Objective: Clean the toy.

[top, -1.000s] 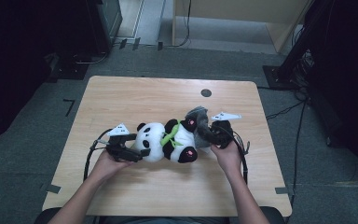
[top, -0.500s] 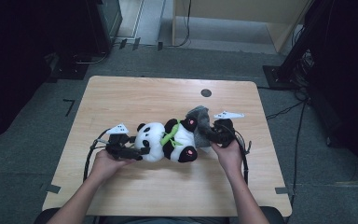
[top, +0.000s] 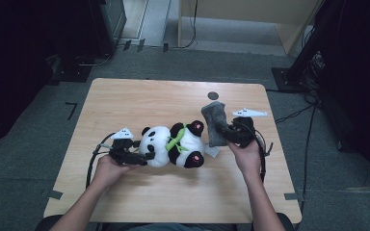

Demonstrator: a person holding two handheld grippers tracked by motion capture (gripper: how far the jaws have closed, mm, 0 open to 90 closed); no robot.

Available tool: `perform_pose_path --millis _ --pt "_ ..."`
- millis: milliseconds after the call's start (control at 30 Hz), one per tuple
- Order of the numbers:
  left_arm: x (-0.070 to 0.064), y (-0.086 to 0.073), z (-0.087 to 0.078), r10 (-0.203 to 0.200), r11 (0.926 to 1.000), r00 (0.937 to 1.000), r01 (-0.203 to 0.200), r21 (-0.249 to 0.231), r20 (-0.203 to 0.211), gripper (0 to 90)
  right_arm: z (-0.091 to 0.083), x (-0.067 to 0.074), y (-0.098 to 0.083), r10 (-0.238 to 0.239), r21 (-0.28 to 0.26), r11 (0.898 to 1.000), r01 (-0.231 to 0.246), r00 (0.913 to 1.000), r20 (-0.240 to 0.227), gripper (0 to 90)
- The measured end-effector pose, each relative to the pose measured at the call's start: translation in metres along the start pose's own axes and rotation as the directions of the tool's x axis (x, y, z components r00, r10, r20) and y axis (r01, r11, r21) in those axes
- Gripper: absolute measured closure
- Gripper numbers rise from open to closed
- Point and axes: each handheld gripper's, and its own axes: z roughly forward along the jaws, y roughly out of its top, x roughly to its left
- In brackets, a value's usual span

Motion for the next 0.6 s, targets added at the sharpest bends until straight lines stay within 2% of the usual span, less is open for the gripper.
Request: perform_pose_path --millis 167,267,367,600 --pt "-0.002 0.001 -0.001 0.013 0.9999 0.9997 -0.013 -0.004 -0.023 20.6 -0.009 0.009 0.018 -0.036 -0.003 0.999 0.036 0.9993 -0.011 74.6" --pt "-0.003 0.001 -0.002 0.023 0.9997 0.9992 -0.023 -0.01 -0.032 20.7 -0.009 0.02 0.031 -0.068 0.01 0.998 0.068 0.9975 -0.02 75.8" --pt "-0.004 0.001 -0.002 0.027 0.9996 0.9991 -0.027 -0.01 -0.032 21.2 -0.01 0.031 0.042 -0.08 0.011 0.997 0.08 0.9965 -0.026 76.5" --pt "-0.004 0.0 -0.002 0.022 0.9995 0.9992 -0.023 -0.021 -0.033 21.2 0.004 0.058 0.065 -0.14 0.035 0.989 0.144 0.9861 -0.089 76.5"
